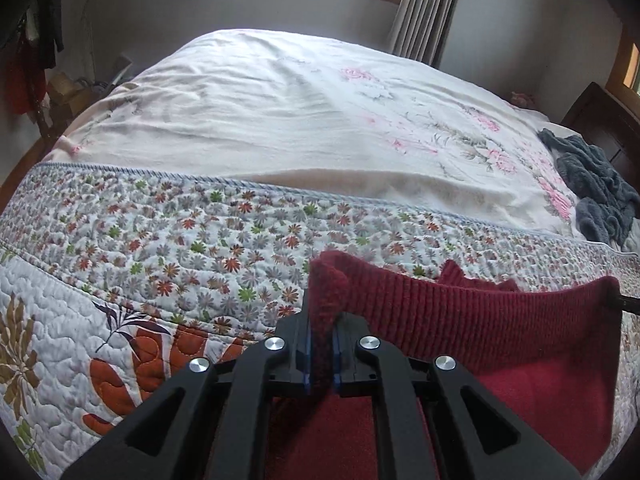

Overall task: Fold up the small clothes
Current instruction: 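Lift the hem with both tools and carry it further toward the collar, then open both tools and lay the hem down near the collar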

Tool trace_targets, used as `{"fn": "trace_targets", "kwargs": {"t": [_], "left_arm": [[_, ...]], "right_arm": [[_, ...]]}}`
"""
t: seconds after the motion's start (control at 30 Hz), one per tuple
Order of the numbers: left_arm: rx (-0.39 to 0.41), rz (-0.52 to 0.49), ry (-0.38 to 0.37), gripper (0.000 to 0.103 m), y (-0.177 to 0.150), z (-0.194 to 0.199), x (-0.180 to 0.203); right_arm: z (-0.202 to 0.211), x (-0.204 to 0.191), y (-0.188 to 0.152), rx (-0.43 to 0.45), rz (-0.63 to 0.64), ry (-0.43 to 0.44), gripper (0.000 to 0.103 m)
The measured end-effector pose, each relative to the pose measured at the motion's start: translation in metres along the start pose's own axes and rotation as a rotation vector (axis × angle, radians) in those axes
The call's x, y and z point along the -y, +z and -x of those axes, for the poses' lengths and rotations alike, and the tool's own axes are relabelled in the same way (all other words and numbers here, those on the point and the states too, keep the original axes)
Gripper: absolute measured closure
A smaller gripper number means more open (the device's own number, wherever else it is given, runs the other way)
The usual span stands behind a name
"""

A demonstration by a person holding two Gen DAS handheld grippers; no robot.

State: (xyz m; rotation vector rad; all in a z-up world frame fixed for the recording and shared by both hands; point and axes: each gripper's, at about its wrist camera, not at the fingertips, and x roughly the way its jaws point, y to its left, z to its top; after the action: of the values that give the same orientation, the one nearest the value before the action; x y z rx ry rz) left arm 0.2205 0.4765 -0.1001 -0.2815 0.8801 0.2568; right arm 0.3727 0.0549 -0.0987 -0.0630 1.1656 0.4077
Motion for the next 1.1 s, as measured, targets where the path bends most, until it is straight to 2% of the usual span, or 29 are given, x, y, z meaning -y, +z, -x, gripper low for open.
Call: {"fn": "trace_targets", "kwargs": {"t": [0.2, 0.4, 0.57, 0.63, 0.73, 0.87, 0.97, 1.0, 1.07, 1.1], "left_arm": [[-0.063, -0.005, 0.037, 0.094, -0.007, -0.029, -0.003], [-0.094, 0.025, 0.058, 0.08, -0.012, -0.044, -0.01], [-0.11, 0.066, 0.068, 0.072, -0.011, -0.045, -0.018], [-0.109, 0.071, 0.088, 0.071, -0.01, -0.038, -0.02], [-0.07, 0.087, 0.091, 0.07, -0.006, -0.013, -0.025], [0.002, 0.079, 0.05, 0.06, -0.01, 0.037, -0.027], [-0.01, 0.058, 0.012, 0.057, -0.027, 0.065, -0.018], [-0.022, 0.048, -0.002, 0.057, -0.035, 0.073, -0.016], [-0.061, 0.015, -0.002, 0.056, -0.054, 0.082, -0.003], [-0.07, 0.006, -0.036, 0.055, -0.065, 0.088, 0.003]], "right_arm": [[-0.037, 0.012, -0.002, -0.06, -0.028, -0.027, 0.098], [-0.059, 0.018, -0.008, -0.094, -0.045, -0.046, 0.096], [-0.06, 0.021, -0.006, -0.104, -0.074, -0.047, 0.093], [-0.052, 0.021, -0.003, -0.087, -0.082, -0.035, 0.085], [-0.022, 0.021, -0.008, -0.034, -0.086, 0.007, 0.082], [0.021, 0.026, -0.033, -0.008, -0.104, 0.093, 0.075], [0.048, 0.026, -0.06, 0.0, -0.073, 0.119, 0.067], [0.057, 0.027, -0.074, -0.005, -0.063, 0.12, 0.061], [0.069, 0.03, -0.098, -0.017, -0.06, 0.14, 0.059], [0.072, 0.031, -0.11, -0.023, -0.059, 0.148, 0.059]]}}
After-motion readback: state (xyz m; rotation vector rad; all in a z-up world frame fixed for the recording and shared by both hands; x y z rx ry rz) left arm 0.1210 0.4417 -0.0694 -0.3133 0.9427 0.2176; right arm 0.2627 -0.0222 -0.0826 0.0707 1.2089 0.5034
